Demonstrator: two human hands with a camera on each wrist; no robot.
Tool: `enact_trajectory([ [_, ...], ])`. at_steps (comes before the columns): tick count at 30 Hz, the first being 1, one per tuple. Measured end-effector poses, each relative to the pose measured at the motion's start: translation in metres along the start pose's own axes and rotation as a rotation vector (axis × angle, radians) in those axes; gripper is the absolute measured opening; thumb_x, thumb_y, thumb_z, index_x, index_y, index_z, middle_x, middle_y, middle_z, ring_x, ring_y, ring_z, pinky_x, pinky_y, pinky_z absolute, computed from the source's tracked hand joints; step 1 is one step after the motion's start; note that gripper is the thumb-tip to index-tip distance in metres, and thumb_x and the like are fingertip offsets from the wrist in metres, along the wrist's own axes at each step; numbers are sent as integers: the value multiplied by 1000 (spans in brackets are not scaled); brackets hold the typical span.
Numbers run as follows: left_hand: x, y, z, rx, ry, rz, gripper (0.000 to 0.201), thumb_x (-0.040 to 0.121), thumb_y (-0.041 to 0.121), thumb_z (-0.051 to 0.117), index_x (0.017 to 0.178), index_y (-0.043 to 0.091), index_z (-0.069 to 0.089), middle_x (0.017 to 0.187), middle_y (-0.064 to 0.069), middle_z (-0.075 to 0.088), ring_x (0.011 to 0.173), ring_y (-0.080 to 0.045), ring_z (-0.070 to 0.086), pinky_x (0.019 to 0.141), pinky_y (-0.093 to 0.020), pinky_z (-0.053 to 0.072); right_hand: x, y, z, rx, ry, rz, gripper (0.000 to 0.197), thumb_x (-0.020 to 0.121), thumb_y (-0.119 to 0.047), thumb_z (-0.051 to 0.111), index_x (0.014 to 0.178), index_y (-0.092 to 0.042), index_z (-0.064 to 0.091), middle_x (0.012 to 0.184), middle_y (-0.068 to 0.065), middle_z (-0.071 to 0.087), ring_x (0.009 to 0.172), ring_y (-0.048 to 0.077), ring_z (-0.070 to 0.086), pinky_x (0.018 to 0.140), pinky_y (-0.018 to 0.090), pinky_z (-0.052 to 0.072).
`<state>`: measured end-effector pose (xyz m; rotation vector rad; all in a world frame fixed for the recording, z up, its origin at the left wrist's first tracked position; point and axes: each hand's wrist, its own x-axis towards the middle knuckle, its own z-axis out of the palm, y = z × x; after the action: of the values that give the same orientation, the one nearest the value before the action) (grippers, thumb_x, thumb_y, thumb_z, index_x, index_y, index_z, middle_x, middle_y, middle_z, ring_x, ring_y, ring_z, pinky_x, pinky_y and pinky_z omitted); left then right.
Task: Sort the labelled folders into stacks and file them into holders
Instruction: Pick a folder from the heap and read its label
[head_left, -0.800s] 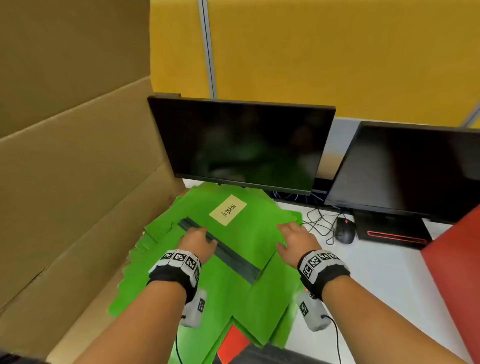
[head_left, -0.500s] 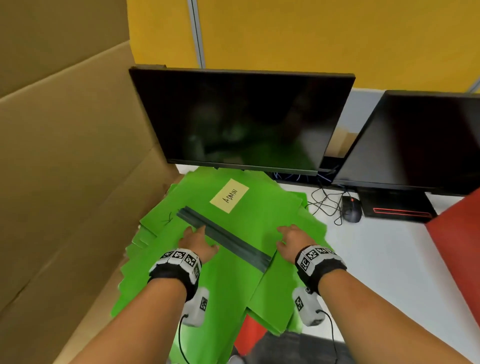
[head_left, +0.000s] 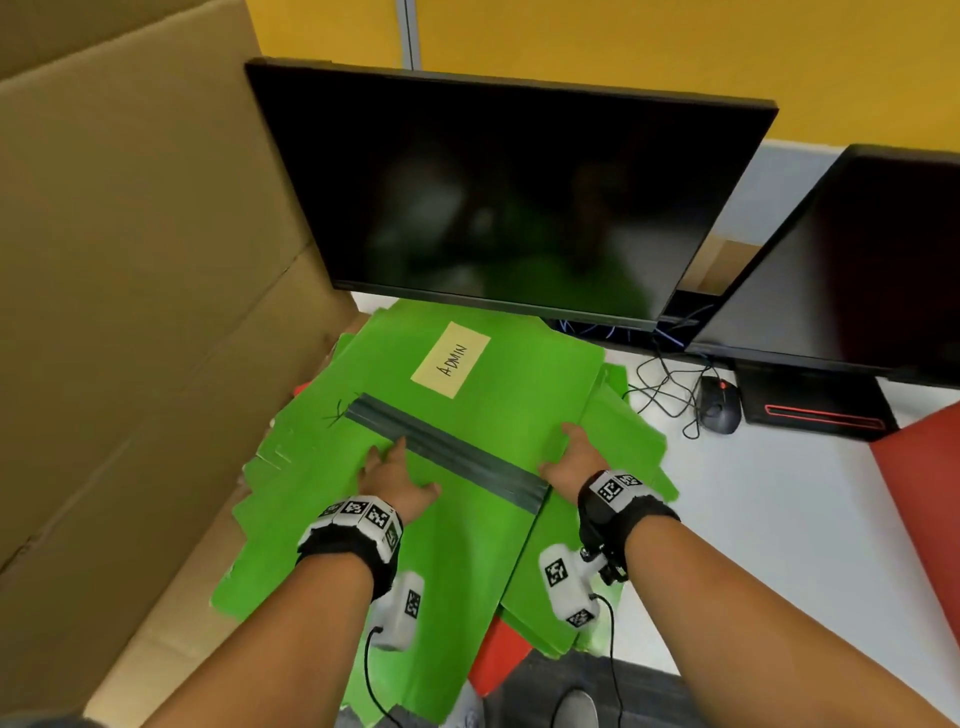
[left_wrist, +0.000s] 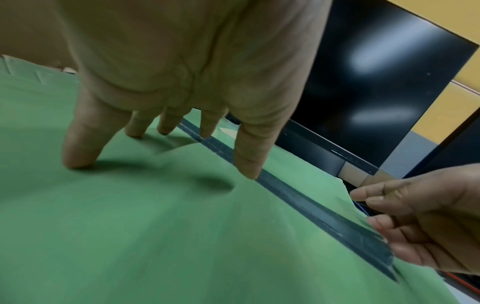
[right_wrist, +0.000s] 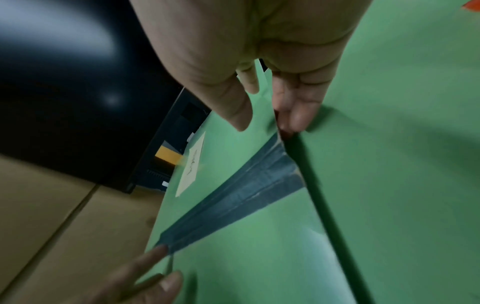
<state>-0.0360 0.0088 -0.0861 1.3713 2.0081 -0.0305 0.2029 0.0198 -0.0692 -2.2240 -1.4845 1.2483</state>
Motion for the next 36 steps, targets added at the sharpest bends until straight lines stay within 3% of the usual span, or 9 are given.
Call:
enact_trajectory([
  [5,-7,-1,-3,-73,7,7,95,81,43,69,153,30,9,161,-10,4,146,-35,13,117,-47,25,10,-8,-5,261,67,96,87,87,-6,57,151,-22,1,113,16,52,60,20,56,47,28,52],
  [9,-16,1,-10,-164,26,2,89,84,45,65,153,30,10,160,-8,10,144,-34,21,114,-48,29,11,-11,-13,230,-16,128,77,83,2,61,146,-10,18,90,8,54,83,26,61,79,42,57],
  [13,-27,6,-23,-179,69,2,87,86,38,65,152,34,9,159,-9,6,141,-38,27,110,-46,35,0,-15,-20,392,-75,176,87,83,12,59,149,-18,11,100,19,54,58,20,57,49,27,54],
  [18,-44,10,-42,-71,157,49,98,79,7,71,147,48,15,158,-2,-20,146,-40,2,109,-44,35,-12,-20,-27,648,-127,199,83,82,20,44,149,-19,12,81,15,43,62,23,45,60,36,47],
  [23,-65,19,-64,-2,254,129,83,73,26,81,136,56,35,156,4,-26,145,-37,-14,107,-72,15,-28,-27,-35,719,-229,185,62,85,19,36,143,3,21,79,11,37,69,26,42,65,43,44],
  [28,-75,27,-87,-126,435,278,28,77,22,77,99,39,71,161,0,6,146,-38,0,117,-60,5,-51,-37,-50,581,-343,166,16,90,8,41,83,-5,46,69,9,37,56,21,41,54,33,38],
  [30,-80,33,-99,-200,536,357,20,78,14,75,91,30,75,156,-3,23,145,-38,6,120,-51,3,-51,-43,-58,416,-310,114,2,90,-7,54,88,-6,53,84,10,56,71,21,57,66,33,47],
  [33,-95,48,-121,-325,635,509,21,78,4,74,82,24,74,157,-2,22,145,-32,13,121,-41,11,-50,-50,-69,-3,-182,-79,60,88,-29,60,140,-11,38,141,10,44,124,25,49,95,34,45],
  [36,-114,64,-140,-410,639,627,16,79,0,73,80,16,72,161,2,-1,148,-19,7,116,-24,12,-61,-64,-76,-104,-193,-267,56,92,-28,56,144,-21,38,148,3,38,128,22,45,88,25,40],
])
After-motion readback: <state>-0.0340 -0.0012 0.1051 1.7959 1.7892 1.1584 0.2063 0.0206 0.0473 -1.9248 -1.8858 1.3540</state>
